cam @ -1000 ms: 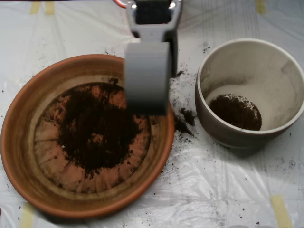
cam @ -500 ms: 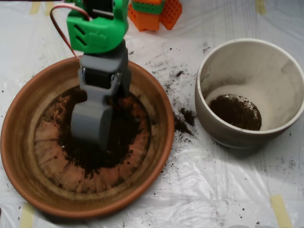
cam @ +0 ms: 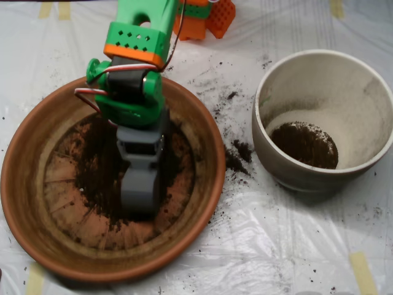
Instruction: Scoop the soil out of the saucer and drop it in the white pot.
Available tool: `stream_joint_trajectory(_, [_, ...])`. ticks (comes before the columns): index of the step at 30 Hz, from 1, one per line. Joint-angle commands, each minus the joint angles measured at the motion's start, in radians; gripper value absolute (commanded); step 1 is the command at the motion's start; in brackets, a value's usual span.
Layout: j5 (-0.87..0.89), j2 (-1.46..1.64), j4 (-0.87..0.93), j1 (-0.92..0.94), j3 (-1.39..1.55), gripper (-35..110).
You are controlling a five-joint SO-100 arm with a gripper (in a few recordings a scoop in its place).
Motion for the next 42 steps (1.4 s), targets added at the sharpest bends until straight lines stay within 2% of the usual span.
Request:
stream_joint_trajectory(1, [-0.035, 0.057, -0.094, 0.012, 0.018, 43])
stream_joint_trajectory(6, [-0.08, 0.156, -0.219, -0.008, 0.176, 42])
stream_joint_trajectory(10, [-0.11, 0.207, -0.232, -0.032, 0.252, 38])
stream_joint_trajectory(16, [-0.143, 0.212, -0.23, -0.035, 0.255, 28])
stream_joint_trajectory(20, [-0.14, 0.202, -0.224, -0.032, 0.229, 12])
stream_joint_trajectory(26, [-0.153, 0.17, -0.281, -0.025, 0.207, 4])
stream_joint_trajectory(30, [-0.132, 0.193, -0.37, -0.009, 0.222, 2])
stream_joint_trajectory(36, [-0.058, 0.408, -0.586, 0.014, 0.416, 0])
stream_joint_trajectory(42, [-0.017, 0.612, -0.575, 0.005, 0.486, -1])
